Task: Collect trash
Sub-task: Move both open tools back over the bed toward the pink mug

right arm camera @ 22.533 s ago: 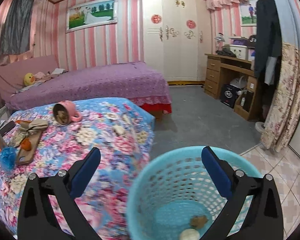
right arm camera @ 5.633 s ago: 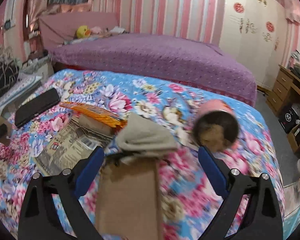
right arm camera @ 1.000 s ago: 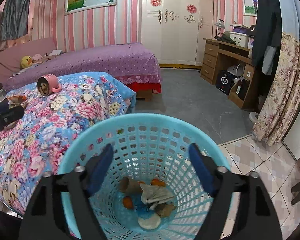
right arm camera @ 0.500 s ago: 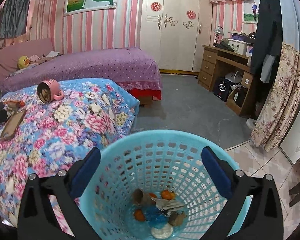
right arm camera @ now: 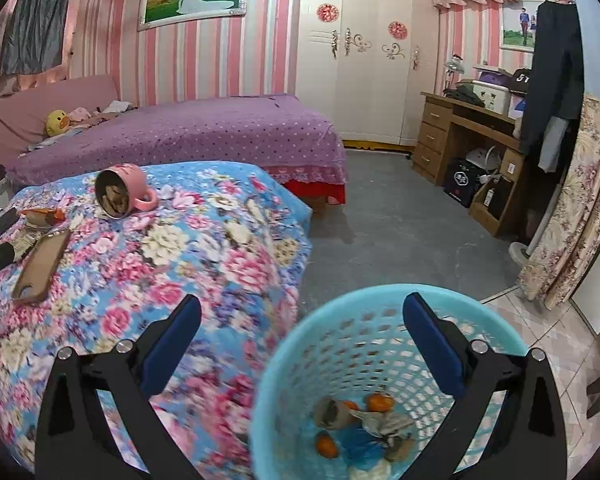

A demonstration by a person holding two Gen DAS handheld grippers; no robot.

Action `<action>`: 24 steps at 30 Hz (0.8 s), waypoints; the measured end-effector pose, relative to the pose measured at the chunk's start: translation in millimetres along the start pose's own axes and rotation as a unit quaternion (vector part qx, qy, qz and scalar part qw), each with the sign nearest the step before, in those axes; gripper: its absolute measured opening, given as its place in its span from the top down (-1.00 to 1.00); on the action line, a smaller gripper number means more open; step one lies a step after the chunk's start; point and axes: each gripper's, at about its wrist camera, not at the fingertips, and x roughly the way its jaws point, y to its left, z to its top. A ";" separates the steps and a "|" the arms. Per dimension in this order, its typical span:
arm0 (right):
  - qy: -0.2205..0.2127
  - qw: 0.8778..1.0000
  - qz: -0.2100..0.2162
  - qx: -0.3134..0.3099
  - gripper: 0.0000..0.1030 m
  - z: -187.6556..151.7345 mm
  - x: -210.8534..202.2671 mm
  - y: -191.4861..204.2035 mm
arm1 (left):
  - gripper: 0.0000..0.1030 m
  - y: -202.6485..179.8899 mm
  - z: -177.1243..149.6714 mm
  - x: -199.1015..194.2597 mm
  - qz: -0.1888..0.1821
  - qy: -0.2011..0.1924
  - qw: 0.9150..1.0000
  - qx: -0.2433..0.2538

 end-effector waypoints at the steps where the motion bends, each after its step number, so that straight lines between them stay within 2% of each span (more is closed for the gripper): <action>1: 0.000 1.000 0.002 -0.001 -0.91 0.8 1.1 4.4 | -0.89 8.4 -1.5 -0.2 0.006 -0.003 1.000 -0.002; 5: 0.001 1.000 0.014 -0.007 -0.91 4.3 6.2 31.0 | -0.89 42.1 -9.1 6.8 0.036 0.006 0.999 -0.006; 9: 0.002 1.000 0.021 -0.014 -0.91 7.2 13.1 57.8 | -0.89 76.7 -10.1 14.6 0.051 0.017 0.998 -0.022; 13: 0.000 0.999 0.034 -0.026 -0.91 14.2 20.0 86.8 | -0.89 107.6 -4.8 23.2 0.095 0.012 0.995 -0.016; 17: -0.003 0.998 0.053 -0.041 -0.91 23.5 29.1 118.8 | -0.89 132.3 4.0 29.8 0.100 0.010 0.994 -0.034; 24: 0.001 0.993 0.090 -0.072 -0.90 40.4 55.6 169.9 | -0.89 167.1 14.5 53.5 0.090 0.030 0.993 -0.072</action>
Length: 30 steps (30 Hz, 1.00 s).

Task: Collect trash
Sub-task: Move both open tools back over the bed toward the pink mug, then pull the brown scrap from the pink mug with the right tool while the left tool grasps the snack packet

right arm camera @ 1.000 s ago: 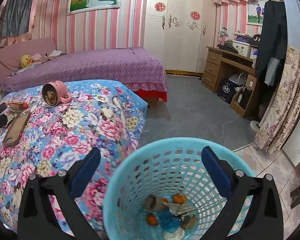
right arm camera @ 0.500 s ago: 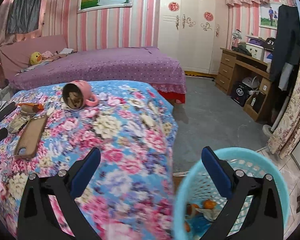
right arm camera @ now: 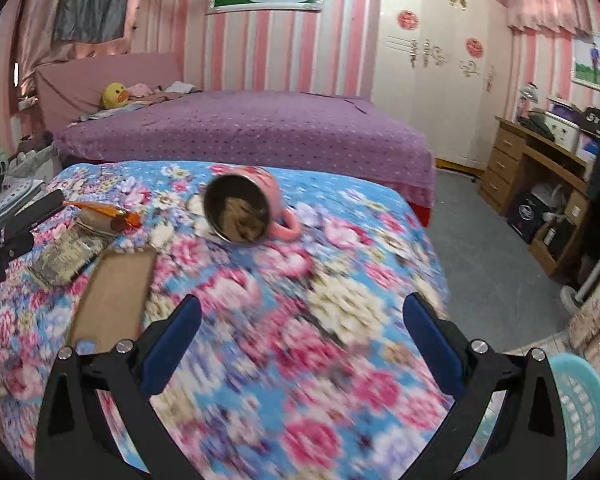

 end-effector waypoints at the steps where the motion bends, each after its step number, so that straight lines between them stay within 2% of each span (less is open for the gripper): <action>1: -0.001 1.000 0.008 -0.001 -0.89 4.9 6.2 5.3 | -0.89 0.6 2.9 4.7 0.000 0.005 1.000 0.000; 2: -0.001 1.000 0.015 -0.003 -0.88 10.1 13.0 10.9 | -0.89 0.5 4.7 7.9 0.004 0.005 1.000 0.000; 5: 0.005 0.999 0.029 -0.023 -0.52 24.8 34.1 30.0 | -0.89 2.8 12.2 17.7 0.001 0.004 1.000 -0.005; 7: 0.012 0.999 0.036 -0.033 -0.49 32.0 49.8 40.0 | -0.89 3.5 16.1 23.8 -0.004 0.006 1.000 -0.009; 11: 0.020 0.999 0.035 -0.036 -0.25 41.1 74.1 49.1 | -0.89 3.2 18.6 37.6 -0.006 0.018 1.000 -0.007; 18: 0.033 0.998 0.039 -0.022 -0.16 49.8 102.7 48.5 | -0.89 -0.4 25.4 52.4 -0.022 0.028 0.999 0.002; 20: 0.033 0.999 0.036 -0.021 -0.14 50.7 104.6 46.9 | -0.89 -2.6 28.1 57.3 -0.033 0.031 0.999 -0.003; 22: 0.030 0.999 0.034 -0.022 -0.01 53.2 101.6 46.0 | -0.86 -4.6 30.0 62.1 -0.042 0.035 0.998 -0.008; 24: 0.018 0.999 0.034 -0.024 -0.01 53.8 92.2 46.3 | -0.84 -8.7 31.3 67.1 -0.047 0.038 0.998 -0.009; 30: 0.032 0.996 0.073 -0.026 0.14 46.7 94.0 50.4 | -0.76 -29.6 34.3 81.9 -0.053 0.052 0.997 0.012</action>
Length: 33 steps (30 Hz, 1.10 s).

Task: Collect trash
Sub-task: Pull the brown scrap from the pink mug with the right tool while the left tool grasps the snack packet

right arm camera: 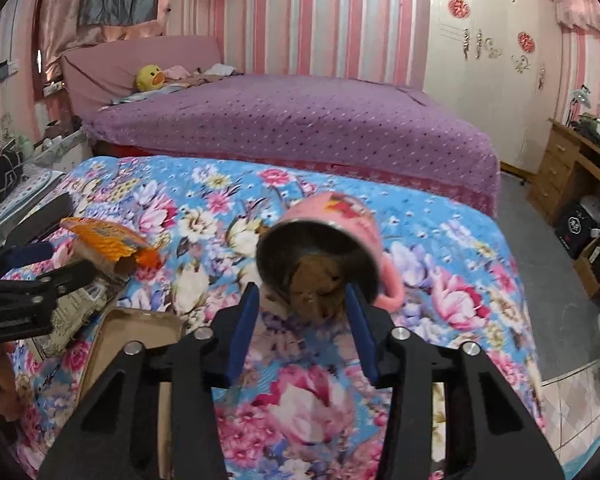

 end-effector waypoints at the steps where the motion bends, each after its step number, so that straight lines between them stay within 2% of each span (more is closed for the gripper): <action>1: 0.000 1.000 0.000 0.003 0.14 0.0 3.3 -1.1 | -0.76 -3.1 0.9 2.8 0.000 0.000 1.000 0.004; 5: 0.008 1.000 0.001 0.015 0.14 4.1 16.2 -6.0 | -0.54 -5.1 3.1 10.8 -0.008 0.006 1.000 0.002; 9: 0.019 1.000 0.000 0.013 0.30 9.5 29.0 -4.7 | -0.25 -2.8 4.8 19.5 -0.032 0.014 0.999 -0.010; 11: 0.024 1.000 -0.005 0.009 0.40 10.5 33.0 -4.0 | -0.04 -2.5 5.4 18.5 -0.046 0.008 0.999 -0.012; 12: 0.026 1.000 -0.009 0.008 0.47 10.4 34.2 -3.8 | -0.04 -3.2 5.3 18.2 -0.047 0.006 0.999 -0.011; 18: 0.011 1.000 -0.016 0.005 0.53 10.6 27.2 -4.9 | -0.01 -3.1 5.6 10.0 -0.048 -0.002 0.999 -0.009; 19: 0.003 1.000 -0.016 0.004 0.53 10.6 21.8 -5.0 | 0.40 -1.3 6.0 6.3 -0.051 -0.003 0.999 -0.010; 22: -0.006 1.000 -0.012 0.004 0.53 9.1 8.5 -6.9 | 0.68 6.6 6.2 -2.4 -0.067 0.002 0.998 -0.020; 25: -0.008 1.000 -0.007 0.011 0.53 1.6 -4.1 -11.7 | 0.92 12.4 1.7 -10.0 -0.059 0.007 0.998 -0.025; 29: -0.011 1.000 -0.008 0.017 0.53 -10.4 -20.6 -19.0 | 0.97 15.4 -6.6 -28.0 -0.059 -0.004 0.998 -0.026; 33: -0.012 1.000 -0.015 0.021 0.53 -22.5 -42.0 -28.0 | 0.97 20.7 -17.4 -38.9 -0.040 -0.002 0.999 -0.018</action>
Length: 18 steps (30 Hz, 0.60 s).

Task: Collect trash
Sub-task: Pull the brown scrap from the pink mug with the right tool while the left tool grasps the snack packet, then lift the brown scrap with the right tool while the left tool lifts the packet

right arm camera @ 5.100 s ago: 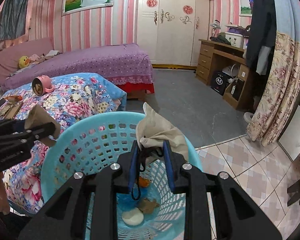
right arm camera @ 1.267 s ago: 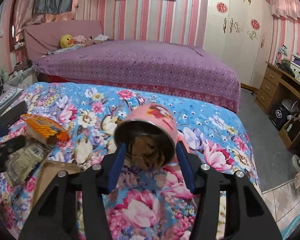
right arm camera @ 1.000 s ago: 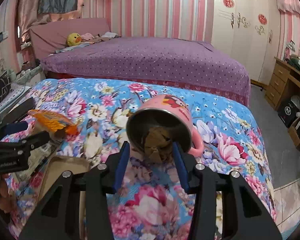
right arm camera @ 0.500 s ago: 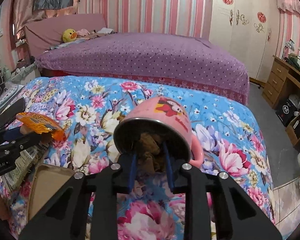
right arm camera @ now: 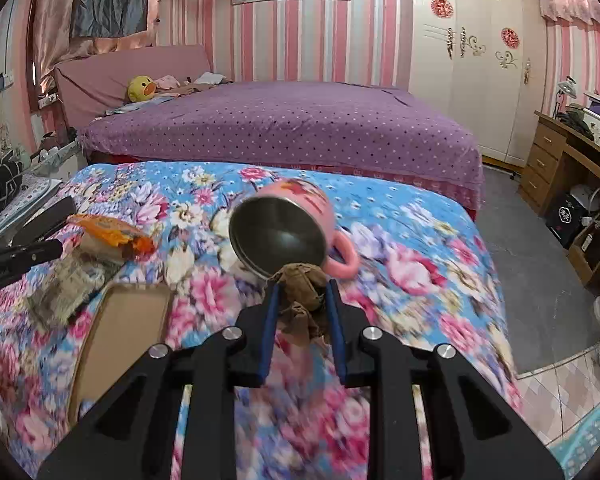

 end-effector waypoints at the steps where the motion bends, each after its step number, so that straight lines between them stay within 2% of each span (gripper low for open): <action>1: -0.001 1.000 -0.001 0.004 0.53 -2.3 -5.3 -3.5 | 0.87 2.5 -1.7 -0.5 0.000 0.005 1.000 -0.002; 2: -0.002 1.000 -0.001 0.008 0.53 -4.4 -9.1 -5.8 | 0.53 5.2 -4.1 -1.2 -0.001 0.013 1.000 -0.006; 3: -0.003 1.000 0.000 0.013 0.53 -7.4 -15.3 -9.4 | 0.30 7.1 -6.4 -2.8 0.002 0.015 1.000 -0.010; 4: -0.004 1.000 -0.001 0.015 0.53 -9.3 -18.8 -11.3 | -0.09 8.3 -9.8 -6.0 0.014 0.010 1.000 -0.013; 5: -0.004 1.000 -0.002 0.016 0.53 -12.6 -24.0 -13.6 | -0.27 7.8 -12.6 -8.4 0.027 0.007 1.000 -0.009; 8: 0.002 1.000 -0.003 0.023 0.53 -24.9 -37.7 -21.0 | -0.43 8.6 -20.4 -7.2 0.044 0.015 0.999 -0.002; 14: 0.010 0.999 -0.004 0.040 0.53 -48.3 -52.4 -33.9 | -0.44 24.0 -31.7 3.5 0.072 0.046 0.996 -0.026; 18: 0.011 0.999 -0.001 0.036 0.53 -51.2 -49.5 -36.9 | -0.45 32.3 -36.6 13.9 0.065 0.064 0.995 -0.040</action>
